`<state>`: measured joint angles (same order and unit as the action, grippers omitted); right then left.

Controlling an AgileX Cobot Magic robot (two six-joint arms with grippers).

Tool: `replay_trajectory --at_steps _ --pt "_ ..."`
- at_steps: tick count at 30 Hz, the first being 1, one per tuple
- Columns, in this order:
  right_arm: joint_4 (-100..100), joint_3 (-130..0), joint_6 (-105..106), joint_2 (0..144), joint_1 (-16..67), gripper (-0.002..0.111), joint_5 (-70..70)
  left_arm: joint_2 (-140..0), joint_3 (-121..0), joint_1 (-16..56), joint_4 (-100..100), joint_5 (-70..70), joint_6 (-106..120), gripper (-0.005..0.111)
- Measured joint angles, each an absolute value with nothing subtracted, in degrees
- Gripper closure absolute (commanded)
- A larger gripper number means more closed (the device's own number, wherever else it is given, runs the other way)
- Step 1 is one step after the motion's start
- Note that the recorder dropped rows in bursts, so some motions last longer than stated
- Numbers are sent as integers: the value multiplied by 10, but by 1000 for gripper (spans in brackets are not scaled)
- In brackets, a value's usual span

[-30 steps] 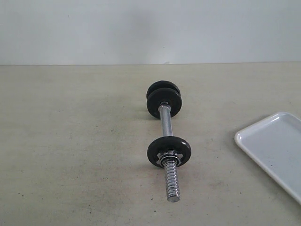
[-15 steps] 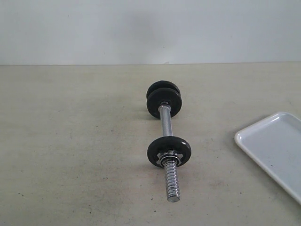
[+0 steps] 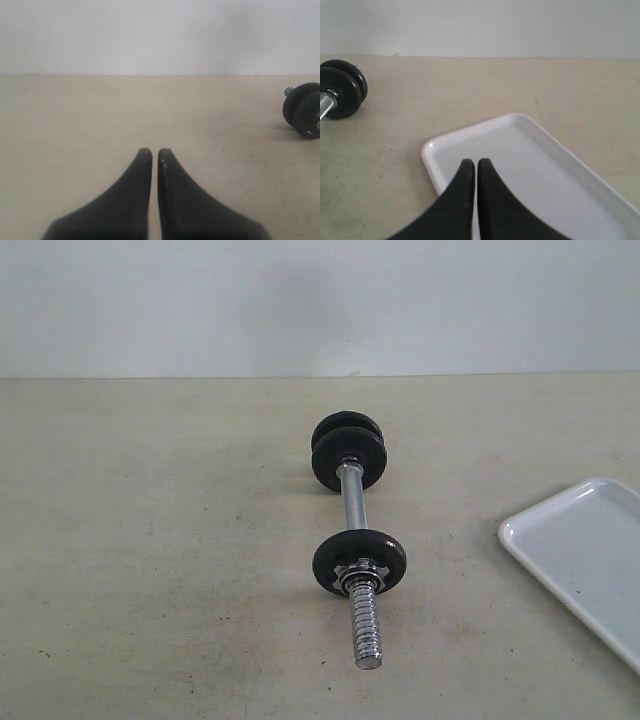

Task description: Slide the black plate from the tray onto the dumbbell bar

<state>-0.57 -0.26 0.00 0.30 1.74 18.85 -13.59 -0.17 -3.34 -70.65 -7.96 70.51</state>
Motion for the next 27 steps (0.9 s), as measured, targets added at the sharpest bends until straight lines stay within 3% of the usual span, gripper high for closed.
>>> replay_trajectory --at_steps 27 --pt "-6 -3 0 3 17 108 189 -43 -2 -33 -702 -116 717 102"
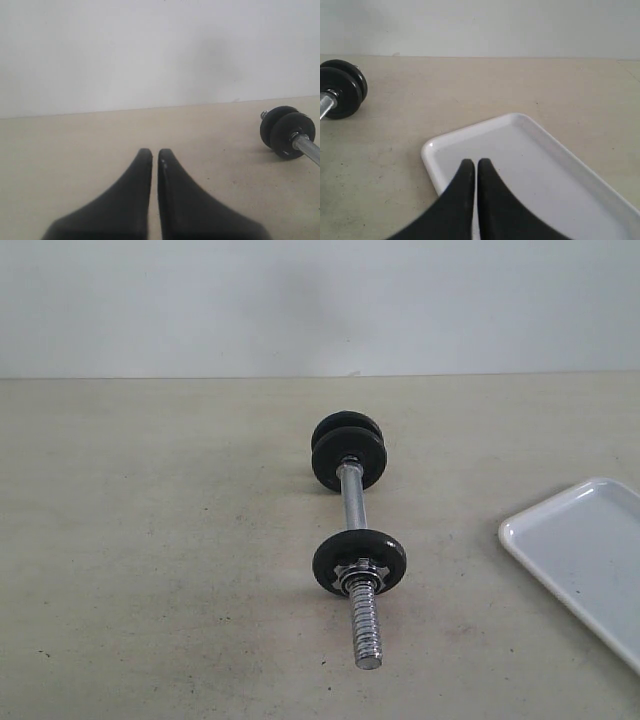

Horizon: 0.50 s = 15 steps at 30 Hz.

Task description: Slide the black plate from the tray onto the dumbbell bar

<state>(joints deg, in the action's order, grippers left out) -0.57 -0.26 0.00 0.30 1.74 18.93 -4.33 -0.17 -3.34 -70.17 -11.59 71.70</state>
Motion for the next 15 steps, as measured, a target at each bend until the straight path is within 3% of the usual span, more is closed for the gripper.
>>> replay_trajectory --at_steps 6,15 --pt "-6 -3 0 3 17 108 189 -9 -2 -33 -653 -117 687 102" --pt "-6 -3 0 3 17 108 189 -2 -2 -33 -429 -128 438 102"
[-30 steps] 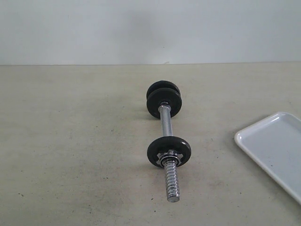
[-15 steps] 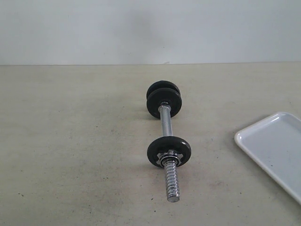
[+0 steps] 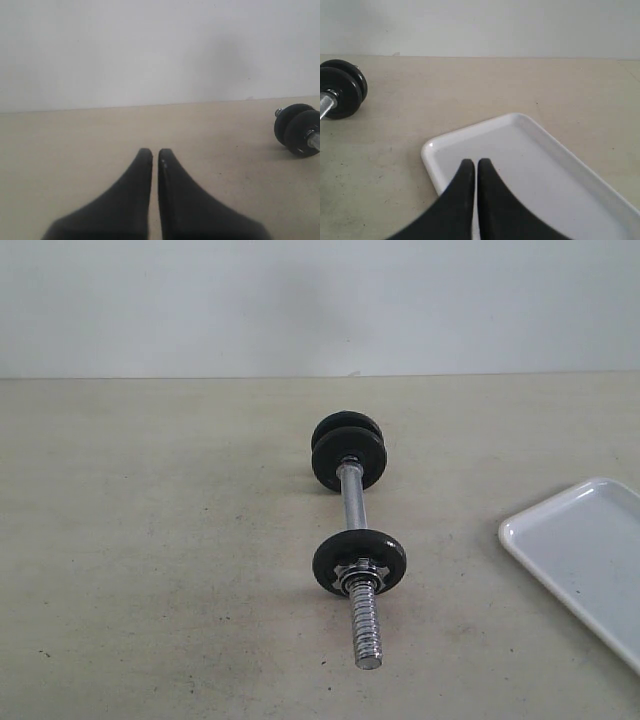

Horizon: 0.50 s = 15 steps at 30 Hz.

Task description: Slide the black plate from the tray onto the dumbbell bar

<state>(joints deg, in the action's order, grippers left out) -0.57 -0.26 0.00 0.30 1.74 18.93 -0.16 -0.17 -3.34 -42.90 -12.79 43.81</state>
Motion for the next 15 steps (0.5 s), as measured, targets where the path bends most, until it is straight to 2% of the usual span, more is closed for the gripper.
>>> replay_trajectory --at_steps 9,15 --pt "-6 -3 0 3 17 108 189 -2 -2 -33 -385 -133 396 102" --pt "-6 -3 0 3 17 108 189 -2 -2 -33 -177 -134 165 102"
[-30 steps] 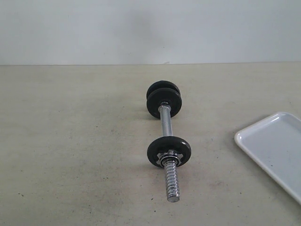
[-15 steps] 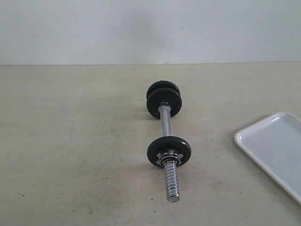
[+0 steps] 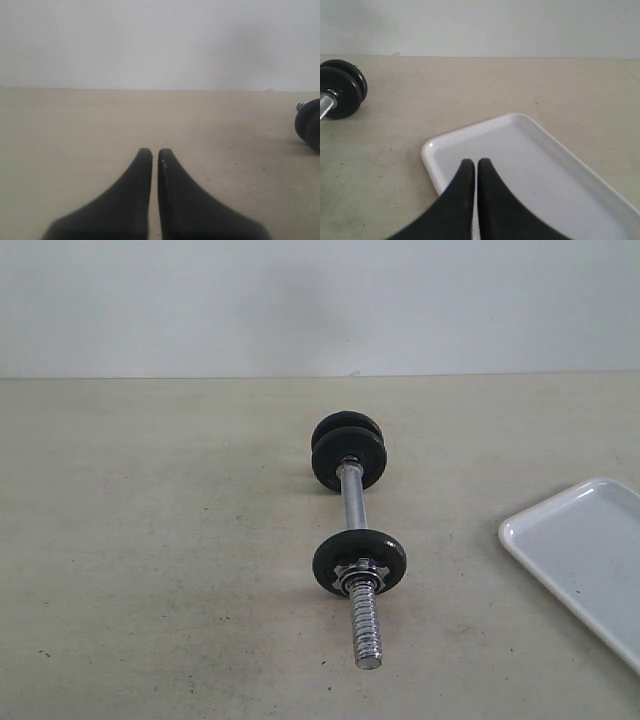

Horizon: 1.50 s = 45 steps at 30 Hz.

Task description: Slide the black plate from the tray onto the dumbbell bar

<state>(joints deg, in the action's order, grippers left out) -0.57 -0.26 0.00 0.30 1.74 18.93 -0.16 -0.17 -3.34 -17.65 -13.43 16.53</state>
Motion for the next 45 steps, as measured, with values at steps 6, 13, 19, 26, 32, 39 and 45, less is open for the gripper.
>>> replay_trajectory --at_steps 6,13,19,26,32,39,45 --pt "-6 -3 0 3 17 108 189 -2 -2 -33 -30 -134 -11 102" --pt "-6 -3 0 3 17 108 189 -2 -2 -33 -14 -146 -35 102" --pt "-6 -3 0 3 17 108 189 -2 -2 -33 -23 -168 -37 102" --pt "-6 -3 0 3 17 108 189 -2 -2 -33 -25 -169 -20 102" --pt "-6 -3 0 3 17 108 189 -2 -2 -33 -26 -169 5 102" --pt "-6 -3 0 3 17 108 187 -2 -2 -33 -26 -169 7 102" --pt "-6 -3 0 3 17 108 187 -2 -2 -33 -26 -169 7 102"
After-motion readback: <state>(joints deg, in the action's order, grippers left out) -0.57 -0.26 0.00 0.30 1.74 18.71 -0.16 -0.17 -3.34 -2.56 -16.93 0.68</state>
